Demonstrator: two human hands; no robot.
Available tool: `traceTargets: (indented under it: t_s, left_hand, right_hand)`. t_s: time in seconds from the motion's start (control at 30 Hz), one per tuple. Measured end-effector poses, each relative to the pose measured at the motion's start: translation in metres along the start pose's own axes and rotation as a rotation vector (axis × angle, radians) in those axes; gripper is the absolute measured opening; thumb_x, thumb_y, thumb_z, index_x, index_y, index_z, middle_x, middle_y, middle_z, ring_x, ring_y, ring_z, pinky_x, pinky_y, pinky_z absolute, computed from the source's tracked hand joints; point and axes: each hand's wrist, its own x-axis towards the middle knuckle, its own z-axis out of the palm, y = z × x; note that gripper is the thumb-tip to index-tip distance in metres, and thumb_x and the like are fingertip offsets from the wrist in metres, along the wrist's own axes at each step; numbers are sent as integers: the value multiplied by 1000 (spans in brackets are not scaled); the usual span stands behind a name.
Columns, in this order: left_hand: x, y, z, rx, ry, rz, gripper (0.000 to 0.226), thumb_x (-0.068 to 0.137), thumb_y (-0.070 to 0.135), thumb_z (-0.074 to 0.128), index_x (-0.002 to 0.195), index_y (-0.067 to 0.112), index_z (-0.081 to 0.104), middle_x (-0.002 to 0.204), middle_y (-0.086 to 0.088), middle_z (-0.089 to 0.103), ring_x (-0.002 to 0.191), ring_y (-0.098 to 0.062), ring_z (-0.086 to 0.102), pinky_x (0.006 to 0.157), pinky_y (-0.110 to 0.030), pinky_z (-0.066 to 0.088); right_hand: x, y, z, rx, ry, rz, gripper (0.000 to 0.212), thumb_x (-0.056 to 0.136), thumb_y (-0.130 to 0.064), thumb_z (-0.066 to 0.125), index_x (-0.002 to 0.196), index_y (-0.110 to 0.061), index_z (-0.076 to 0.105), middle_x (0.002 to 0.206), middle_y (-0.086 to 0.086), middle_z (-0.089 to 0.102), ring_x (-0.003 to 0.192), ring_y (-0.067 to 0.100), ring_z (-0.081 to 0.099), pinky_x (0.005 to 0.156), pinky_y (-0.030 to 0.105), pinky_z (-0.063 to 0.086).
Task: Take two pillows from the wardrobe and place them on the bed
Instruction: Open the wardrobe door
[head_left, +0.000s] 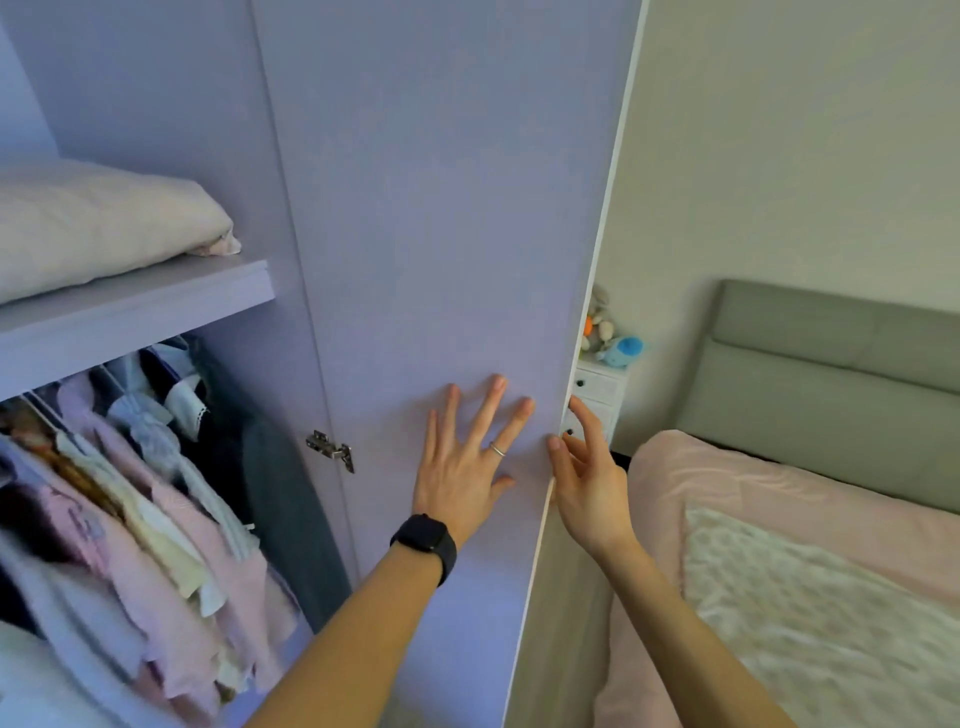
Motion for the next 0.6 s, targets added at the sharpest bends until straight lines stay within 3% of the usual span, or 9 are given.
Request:
traceTargets:
  t_s: [0.17, 0.27, 0.33, 0.4, 0.47, 0.57, 0.6]
  left_hand:
    - [8, 7, 0, -40, -16, -7, 111, 79, 34, 78, 156, 37, -1, 165, 3, -9, 146, -49, 10, 110, -63, 31]
    - [-1, -1, -10, -121, -2, 21, 99, 83, 18, 68, 155, 40, 5, 166, 4, -5, 148, -40, 16, 113, -56, 27]
    - [-17, -14, -15, -184, -29, -36, 88, 87, 16, 62, 155, 41, 12, 166, 3, 3, 149, -30, 18, 116, -51, 22]
    - [-42, -32, -20, -262, -60, -188, 76, 90, 23, 59, 153, 40, 21, 164, 2, 16, 148, -25, 20, 119, -48, 23]
    - [-72, -54, -25, -262, -89, -313, 66, 91, 27, 61, 150, 33, 33, 158, -2, 31, 143, -26, 30, 114, -44, 31]
    - [-121, -90, -37, -200, -130, -453, 55, 90, 24, 63, 143, 22, 47, 147, -6, 48, 132, -28, 44, 108, -42, 39]
    - [-137, -102, -43, -176, -139, -513, 53, 91, 24, 63, 141, 21, 49, 145, -6, 49, 131, -27, 45, 108, -41, 39]
  right_hand:
    - [9, 4, 4, -19, 52, 20, 49, 104, -25, 50, 146, -48, 37, 87, -16, 70, 80, 6, 65, 65, 7, 44]
    - [-1, 2, 13, -17, 116, 52, 51, 103, -25, 51, 147, -46, 38, 90, -19, 69, 84, 1, 66, 67, 4, 43]
    - [-25, 6, 26, 21, 156, 77, 56, 99, -24, 57, 148, -43, 37, 120, -17, 65, 106, -2, 62, 87, 10, 45]
    - [-63, 15, 47, -18, 175, 53, 56, 94, -19, 65, 143, -36, 42, 144, -7, 45, 131, -2, 42, 103, 21, 38]
    - [-103, 20, 72, -79, 74, 33, 54, 92, -19, 69, 135, -41, 45, 146, -5, 39, 131, -7, 31, 102, 17, 33]
    - [-136, 21, 111, -136, -268, -43, 43, 94, -24, 66, 132, -39, 52, 141, -8, 49, 131, 8, 39, 105, 20, 35]
    - [-138, 16, 123, -140, -369, -70, 40, 95, -25, 65, 132, -37, 55, 141, -11, 50, 132, 10, 40, 105, 14, 31]
